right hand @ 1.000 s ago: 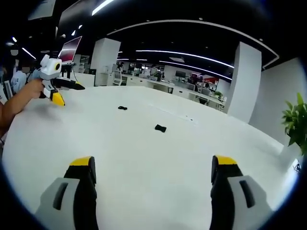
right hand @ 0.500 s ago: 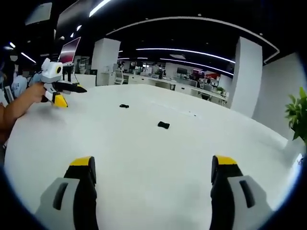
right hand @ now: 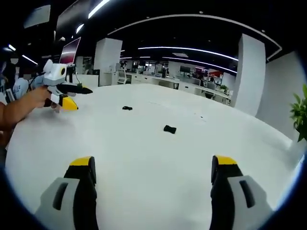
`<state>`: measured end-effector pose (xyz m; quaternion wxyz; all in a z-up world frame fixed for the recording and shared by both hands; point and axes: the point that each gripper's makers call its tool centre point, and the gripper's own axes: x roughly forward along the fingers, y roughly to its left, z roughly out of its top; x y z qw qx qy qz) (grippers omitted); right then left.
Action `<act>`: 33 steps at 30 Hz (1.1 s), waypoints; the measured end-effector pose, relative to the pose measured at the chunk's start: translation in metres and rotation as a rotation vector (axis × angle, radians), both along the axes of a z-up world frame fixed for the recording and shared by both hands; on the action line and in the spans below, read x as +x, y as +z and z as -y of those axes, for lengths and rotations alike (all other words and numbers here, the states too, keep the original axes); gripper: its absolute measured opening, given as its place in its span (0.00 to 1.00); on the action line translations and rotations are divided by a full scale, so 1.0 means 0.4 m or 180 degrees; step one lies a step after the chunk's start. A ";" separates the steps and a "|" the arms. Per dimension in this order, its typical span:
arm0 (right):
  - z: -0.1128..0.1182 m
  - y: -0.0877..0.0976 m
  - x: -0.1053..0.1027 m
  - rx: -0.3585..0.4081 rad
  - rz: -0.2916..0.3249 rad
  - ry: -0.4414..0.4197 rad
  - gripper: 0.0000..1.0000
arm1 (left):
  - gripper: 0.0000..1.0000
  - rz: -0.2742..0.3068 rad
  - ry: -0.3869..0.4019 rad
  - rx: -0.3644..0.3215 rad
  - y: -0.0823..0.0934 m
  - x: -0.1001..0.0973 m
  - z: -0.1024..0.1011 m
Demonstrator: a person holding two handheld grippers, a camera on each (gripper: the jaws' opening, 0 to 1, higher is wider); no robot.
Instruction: Snap the two parts of the plastic buckle together until the buckle closes and remains connected.
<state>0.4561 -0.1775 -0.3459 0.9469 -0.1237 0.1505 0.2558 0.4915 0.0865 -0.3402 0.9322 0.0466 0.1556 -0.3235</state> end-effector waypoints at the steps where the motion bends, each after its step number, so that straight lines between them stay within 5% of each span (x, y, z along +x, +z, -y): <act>1: 0.003 0.004 0.008 0.0026 0.0007 -0.0009 1.00 | 1.00 0.0039 0.0009 -0.0020 0.009 0.004 0.002; 17: -0.002 -0.004 0.077 0.0112 -0.0145 0.0080 0.97 | 1.00 0.0027 -0.0233 0.0020 -0.012 0.036 0.046; 27: 0.009 0.003 0.114 0.0137 -0.0173 0.0040 0.96 | 1.00 0.0078 -0.0231 -0.0110 0.039 0.110 0.075; 33: 0.017 -0.011 0.134 0.0056 -0.0191 0.0021 0.97 | 1.00 0.0029 -0.0268 -0.0112 0.014 0.119 0.083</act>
